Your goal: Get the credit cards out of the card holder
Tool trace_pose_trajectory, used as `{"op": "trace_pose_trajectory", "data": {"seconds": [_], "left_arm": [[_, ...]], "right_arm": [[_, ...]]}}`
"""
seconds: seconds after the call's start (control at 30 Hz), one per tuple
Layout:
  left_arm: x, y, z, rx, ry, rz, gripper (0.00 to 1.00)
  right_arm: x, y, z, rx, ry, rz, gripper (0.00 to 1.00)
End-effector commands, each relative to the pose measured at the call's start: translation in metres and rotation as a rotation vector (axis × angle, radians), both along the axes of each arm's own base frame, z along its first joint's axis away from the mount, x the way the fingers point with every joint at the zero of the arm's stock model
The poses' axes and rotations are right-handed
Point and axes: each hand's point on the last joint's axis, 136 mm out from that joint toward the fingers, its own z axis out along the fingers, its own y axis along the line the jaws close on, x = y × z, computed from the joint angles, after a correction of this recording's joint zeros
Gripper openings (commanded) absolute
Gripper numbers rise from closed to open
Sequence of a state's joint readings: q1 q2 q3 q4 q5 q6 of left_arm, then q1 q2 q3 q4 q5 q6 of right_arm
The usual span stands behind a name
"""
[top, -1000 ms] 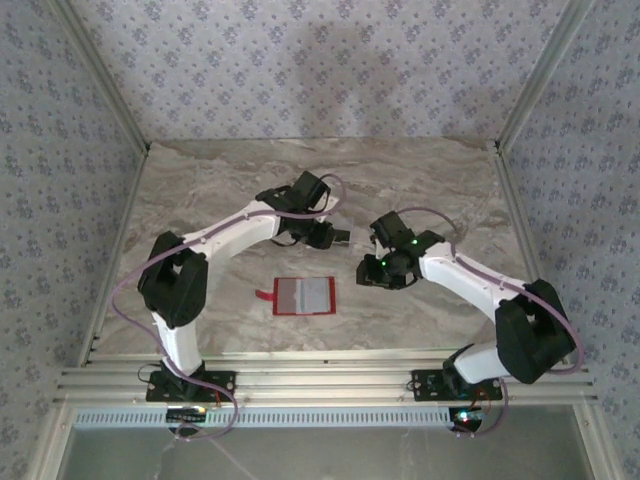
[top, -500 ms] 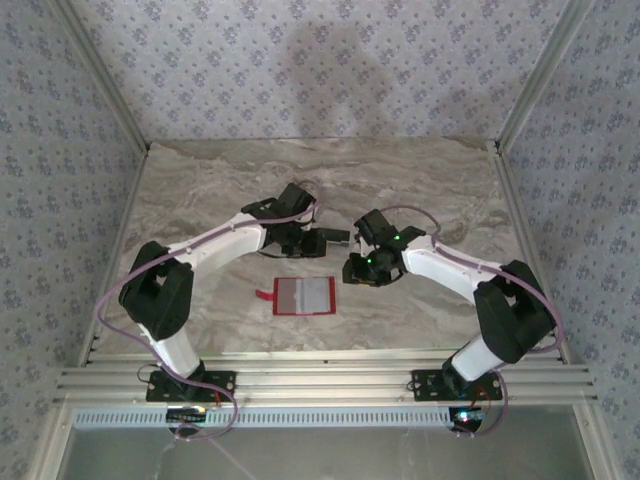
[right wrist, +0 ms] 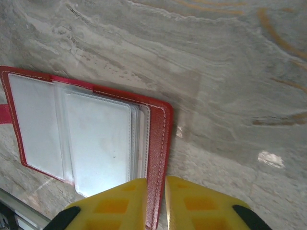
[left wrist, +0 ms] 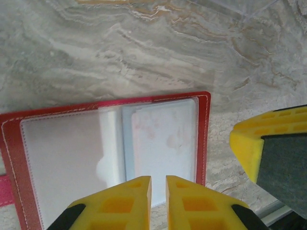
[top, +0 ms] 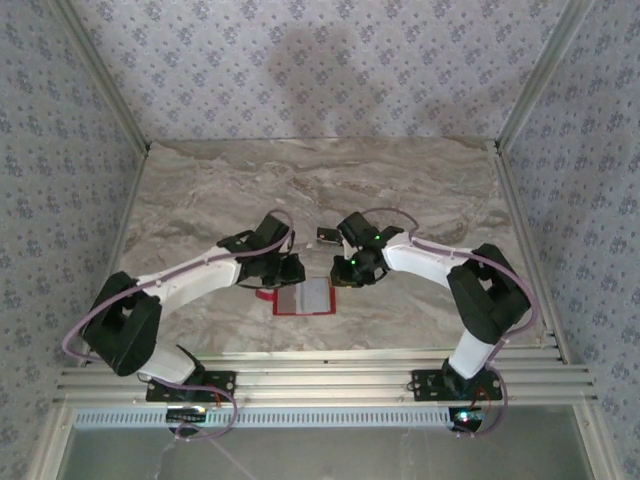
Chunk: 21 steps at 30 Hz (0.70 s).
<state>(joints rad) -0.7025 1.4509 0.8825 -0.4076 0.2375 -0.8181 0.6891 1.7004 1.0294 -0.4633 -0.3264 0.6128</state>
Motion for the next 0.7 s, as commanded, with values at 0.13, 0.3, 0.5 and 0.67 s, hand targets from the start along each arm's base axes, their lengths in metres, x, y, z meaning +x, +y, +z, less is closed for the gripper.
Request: {"op": "trace_pose_trajectory", "data": {"seconds": [0.13, 0.3, 0.5, 0.67], "left_arm": [[-0.004, 0.002, 0.004, -0.066, -0.029, 0.068, 0.17], [-0.007, 0.007, 0.001, -0.052, -0.025, 0.075, 0.17], [-0.009, 0.0, -0.003, -0.059, -0.016, 0.06, 0.16], [-0.01, -0.013, -0.005, -0.078, -0.006, 0.038, 0.15]], "right_arm": [[0.001, 0.017, -0.007, 0.011, 0.016, 0.034, 0.1], [0.001, 0.019, -0.014, 0.006, 0.029, 0.039, 0.07], [-0.001, 0.018, -0.025, -0.008, 0.047, 0.041, 0.07], [-0.005, 0.014, -0.033, -0.026, 0.06, 0.038, 0.07]]}}
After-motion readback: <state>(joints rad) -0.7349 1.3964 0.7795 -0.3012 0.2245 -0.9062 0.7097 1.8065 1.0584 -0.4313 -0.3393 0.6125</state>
